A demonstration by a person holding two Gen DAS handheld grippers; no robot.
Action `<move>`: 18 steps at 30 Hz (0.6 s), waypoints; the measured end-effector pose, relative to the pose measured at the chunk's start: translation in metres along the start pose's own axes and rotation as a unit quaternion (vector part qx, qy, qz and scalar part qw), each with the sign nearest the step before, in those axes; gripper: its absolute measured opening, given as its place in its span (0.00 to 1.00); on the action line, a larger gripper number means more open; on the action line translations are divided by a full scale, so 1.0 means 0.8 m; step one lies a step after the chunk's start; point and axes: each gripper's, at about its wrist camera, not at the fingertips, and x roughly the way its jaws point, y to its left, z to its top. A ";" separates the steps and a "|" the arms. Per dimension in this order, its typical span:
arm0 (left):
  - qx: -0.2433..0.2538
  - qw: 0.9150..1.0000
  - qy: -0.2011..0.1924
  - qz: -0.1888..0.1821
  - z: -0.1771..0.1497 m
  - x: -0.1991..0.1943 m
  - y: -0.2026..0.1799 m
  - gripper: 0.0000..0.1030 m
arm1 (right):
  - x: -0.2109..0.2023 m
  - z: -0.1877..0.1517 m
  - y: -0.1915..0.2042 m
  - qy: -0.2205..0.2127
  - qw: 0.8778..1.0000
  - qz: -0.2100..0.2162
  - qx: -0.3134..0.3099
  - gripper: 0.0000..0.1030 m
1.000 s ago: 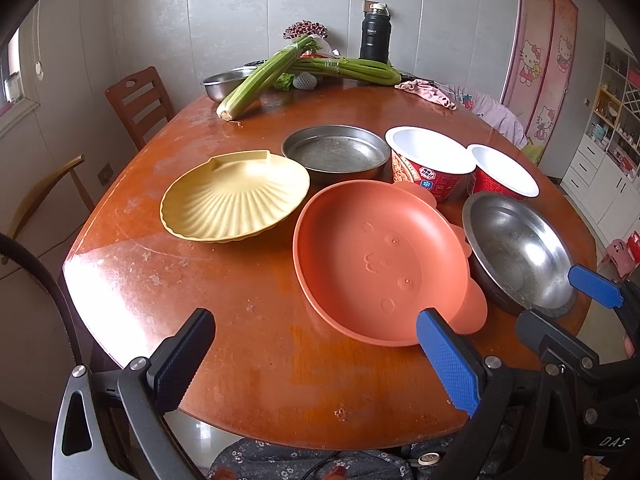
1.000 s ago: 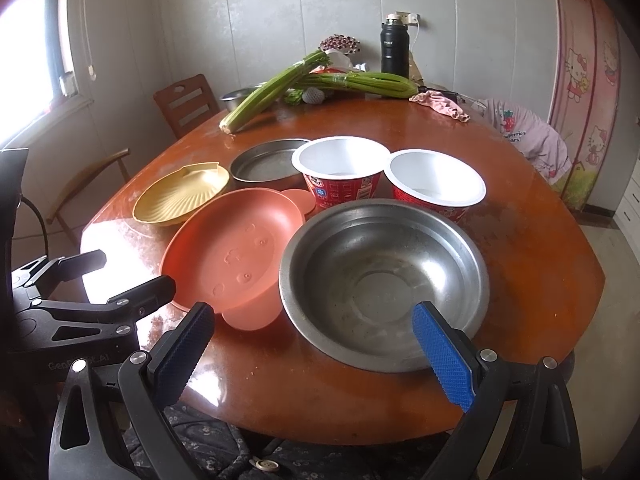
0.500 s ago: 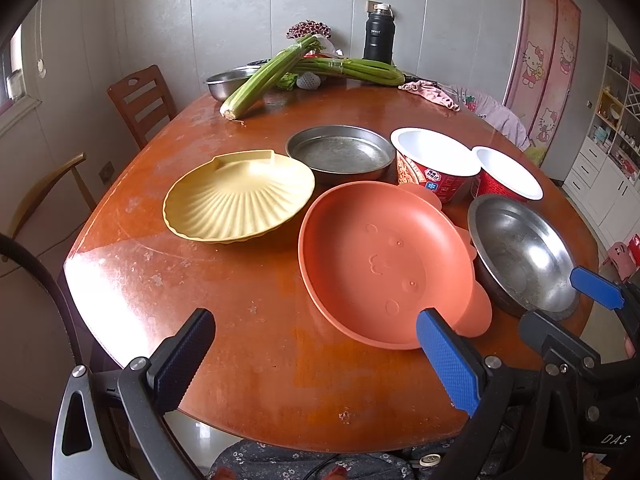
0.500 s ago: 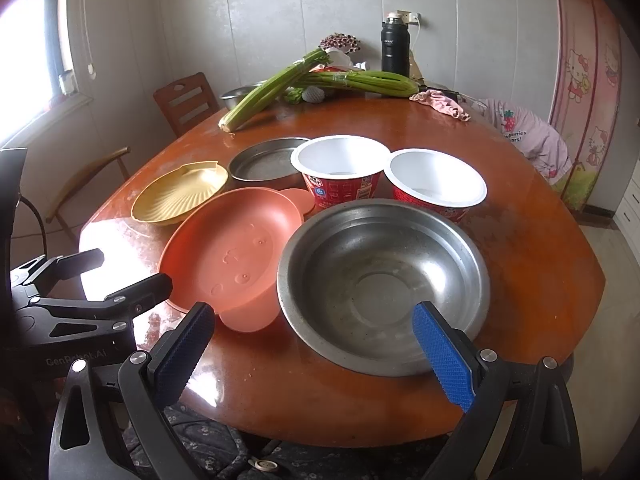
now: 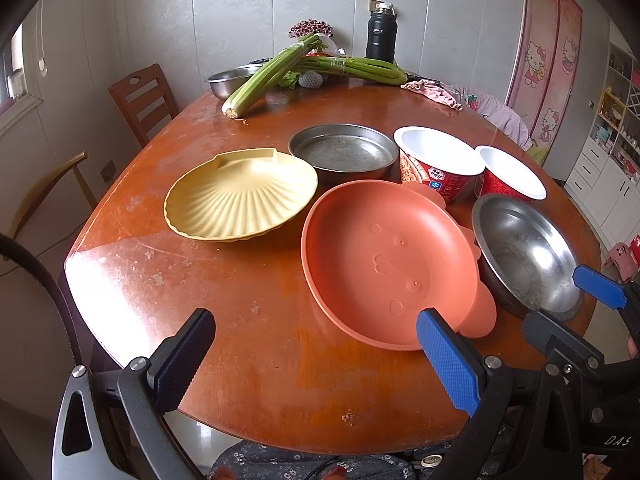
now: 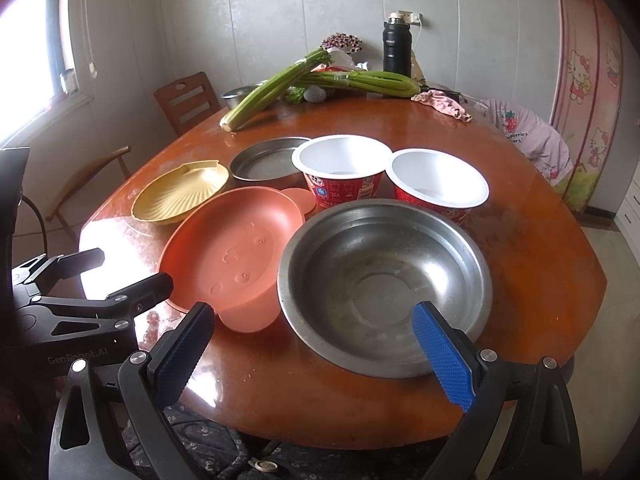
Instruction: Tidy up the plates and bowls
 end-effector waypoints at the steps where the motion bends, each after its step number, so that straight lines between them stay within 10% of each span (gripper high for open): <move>1: -0.001 1.000 0.000 0.000 0.000 0.000 0.001 0.98 | 0.000 0.001 0.001 -0.001 1.000 0.000 -0.001 0.96; 18: -0.057 0.998 -0.006 0.021 0.036 -0.007 0.082 0.98 | 0.002 0.069 0.041 -0.025 0.998 0.040 -0.030 0.96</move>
